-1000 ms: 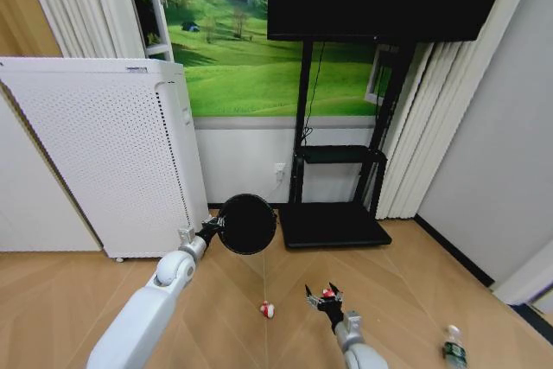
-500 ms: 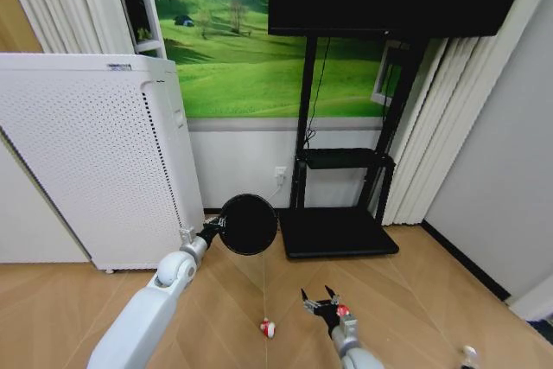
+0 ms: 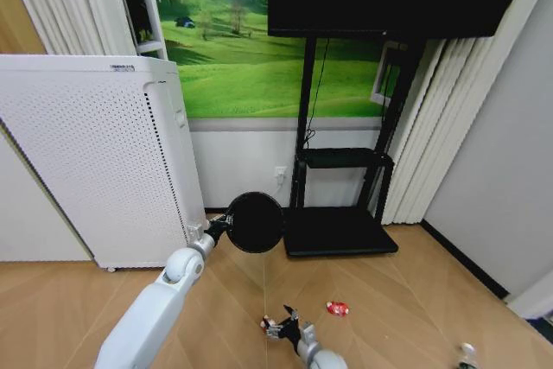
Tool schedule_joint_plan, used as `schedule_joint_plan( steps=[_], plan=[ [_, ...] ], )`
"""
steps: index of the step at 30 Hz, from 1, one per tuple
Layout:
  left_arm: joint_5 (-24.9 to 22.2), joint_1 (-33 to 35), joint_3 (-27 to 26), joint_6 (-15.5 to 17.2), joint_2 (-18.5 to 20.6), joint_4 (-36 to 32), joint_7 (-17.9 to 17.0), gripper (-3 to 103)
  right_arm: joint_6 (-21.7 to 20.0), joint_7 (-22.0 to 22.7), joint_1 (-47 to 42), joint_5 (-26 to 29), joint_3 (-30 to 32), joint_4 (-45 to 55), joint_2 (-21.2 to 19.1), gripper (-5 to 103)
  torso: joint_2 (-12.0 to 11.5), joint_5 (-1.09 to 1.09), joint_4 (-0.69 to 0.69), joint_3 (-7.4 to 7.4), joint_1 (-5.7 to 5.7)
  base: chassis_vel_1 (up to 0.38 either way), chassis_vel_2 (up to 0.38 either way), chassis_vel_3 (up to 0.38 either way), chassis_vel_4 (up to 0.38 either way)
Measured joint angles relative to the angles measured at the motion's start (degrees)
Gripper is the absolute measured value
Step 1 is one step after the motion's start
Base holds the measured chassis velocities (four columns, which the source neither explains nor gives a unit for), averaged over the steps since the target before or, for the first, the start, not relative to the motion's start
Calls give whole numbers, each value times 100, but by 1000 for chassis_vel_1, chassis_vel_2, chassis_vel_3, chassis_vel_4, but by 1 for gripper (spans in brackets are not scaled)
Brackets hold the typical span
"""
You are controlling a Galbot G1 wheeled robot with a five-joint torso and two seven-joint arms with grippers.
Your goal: Pick up the trash bin and place the garbage on the floor into it.
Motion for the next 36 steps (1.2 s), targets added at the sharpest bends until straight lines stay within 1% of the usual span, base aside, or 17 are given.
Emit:
schedule_joint_plan(
  steps=[1, 3, 4, 5, 6, 7, 8, 10, 14, 16, 17, 19, 20, 22, 25, 29, 36],
  plan=[
    [0, 0, 0, 0, 0, 0, 0, 3, 0, 0, 0, 0, 0, 0, 0, 100, 0, 0, 0, 0, 0, 0, 0, 0, 0],
    [4, 21, 25, 4, -25, -51, 2, 3, 3, -495, 283, -291, -55, -130, -103, 100, 0, 1, 0, -1, 0, 0, 0, 0, 0],
    [4, 21, 25, 4, -25, -51, 2, 3, 3, -495, 283, -291, -55, -130, -103, 100, 0, 1, 0, -1, 0, 0, 0, 0, 0],
    [6, 43, 29, 5, -37, -68, 3, 3, 42, -732, 398, -421, -95, -204, -153, 100, 0, 0, 0, 0, 0, 0, 0, 0, 0],
    [23, 98, 30, 8, -56, -87, 14, 3, 243, -1188, 611, -697, -145, -407, -221, 100, 0, 0, 0, 0, 0, 0, 0, 0, 0],
    [35, 129, 27, 9, -70, -97, 31, 3, 442, -1487, 773, -967, -152, -603, -242, 100, 0, 0, 0, 0, 0, 0, 0, 0, 0],
    [35, 129, 27, 9, -70, -97, 31, 3, 442, -1487, 773, -967, -152, -603, -242, 100, 0, 0, 0, 0, 0, 0, 0, 0, 0],
    [45, 142, 26, 8, -111, -86, 81, 3, 681, -1780, 974, -1349, -153, -938, -243, 100, 0, 0, 0, 0, 0, 0, 0, 0, 0],
    [48, 159, 24, 8, -119, -79, 124, 3, 700, -1803, 1077, -1498, -248, -1130, -208, 100, 0, 0, -1, 0, 0, 0, 0, 0, 0],
    [50, 171, 11, 8, -123, -81, 144, 3, 780, -1830, 1173, -1783, -290, -1290, -137, 100, 0, 0, 0, 0, 0, 0, 0, 0, 0],
    [50, 171, 11, 8, -123, -81, 144, 3, 780, -1830, 1173, -1783, -290, -1290, -137, 100, 0, 0, 0, 0, 0, 0, 0, 0, 0],
    [47, 193, -4, 8, -126, -130, 146, 3, 875, -1831, 1296, -2163, -360, -1415, -63, 100, 0, 0, 0, 0, 0, 0, 0, 0, 0],
    [47, 193, -4, 8, -126, -130, 146, 3, 875, -1831, 1296, -2163, -360, -1415, -63, 100, 0, 0, 0, 0, 0, 0, 0, 0, 0],
    [45, 215, -9, 8, -126, -174, 149, 3, 885, -1826, 1397, -2448, -411, -1457, -28, 100, 0, 0, 0, 0, 0, 0, 0, 0, 0],
    [45, 242, -20, 8, -126, -205, 151, 3, 866, -1767, 1483, -2629, -466, -1550, -21, 100, 0, 0, 0, 0, 0, 0, 0, 0, 0],
    [41, 269, -58, 8, -127, -248, 150, 3, 786, -1611, 1508, -2607, -562, -1691, -65, 100, 0, 0, 0, 0, 0, 0, 0, 0, 0],
    [41, 316, -99, 8, -165, -284, 129, 3, 621, -1373, 1492, -2517, -537, -1823, -109, 100, 0, 0, 0, 0, 0, 0, 0, 0, 0]
  ],
)
